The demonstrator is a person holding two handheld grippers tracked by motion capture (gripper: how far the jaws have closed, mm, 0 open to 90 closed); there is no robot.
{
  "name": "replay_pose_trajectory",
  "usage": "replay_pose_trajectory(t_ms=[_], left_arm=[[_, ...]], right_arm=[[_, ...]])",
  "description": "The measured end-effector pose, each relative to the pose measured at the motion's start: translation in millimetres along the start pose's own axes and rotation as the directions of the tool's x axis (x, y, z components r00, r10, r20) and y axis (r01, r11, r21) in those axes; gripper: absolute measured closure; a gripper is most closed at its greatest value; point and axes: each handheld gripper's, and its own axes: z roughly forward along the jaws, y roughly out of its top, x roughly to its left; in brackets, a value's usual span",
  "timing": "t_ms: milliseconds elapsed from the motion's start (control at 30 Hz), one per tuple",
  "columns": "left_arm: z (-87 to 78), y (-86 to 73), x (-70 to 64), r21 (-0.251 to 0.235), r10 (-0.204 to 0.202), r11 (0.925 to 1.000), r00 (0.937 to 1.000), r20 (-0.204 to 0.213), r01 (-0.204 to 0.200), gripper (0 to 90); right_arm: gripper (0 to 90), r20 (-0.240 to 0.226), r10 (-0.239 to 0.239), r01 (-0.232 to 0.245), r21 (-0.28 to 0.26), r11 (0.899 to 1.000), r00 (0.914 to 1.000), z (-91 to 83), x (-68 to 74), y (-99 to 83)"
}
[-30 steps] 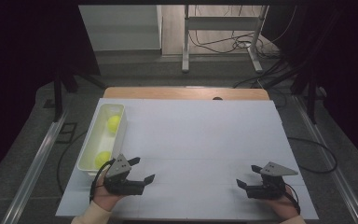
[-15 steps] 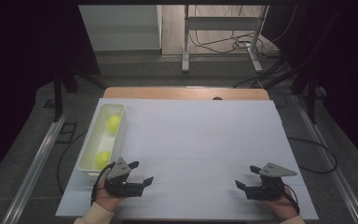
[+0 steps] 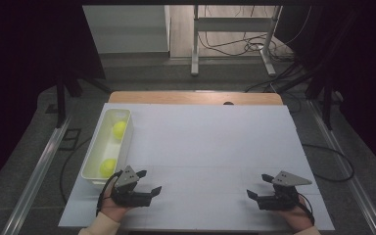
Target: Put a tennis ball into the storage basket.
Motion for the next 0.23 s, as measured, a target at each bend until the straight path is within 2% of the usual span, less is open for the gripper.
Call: replay_pose_trajectory(t_ms=[233], left_arm=[[1.2, 1.4, -0.8, -0.004, 0.001, 1.0, 1.0, 0.003, -0.001, 18.1]], right_arm=[[14.7, -0.004, 0.002, -0.003, -0.007, 1.0, 1.0, -2.0, -0.1, -0.7]])
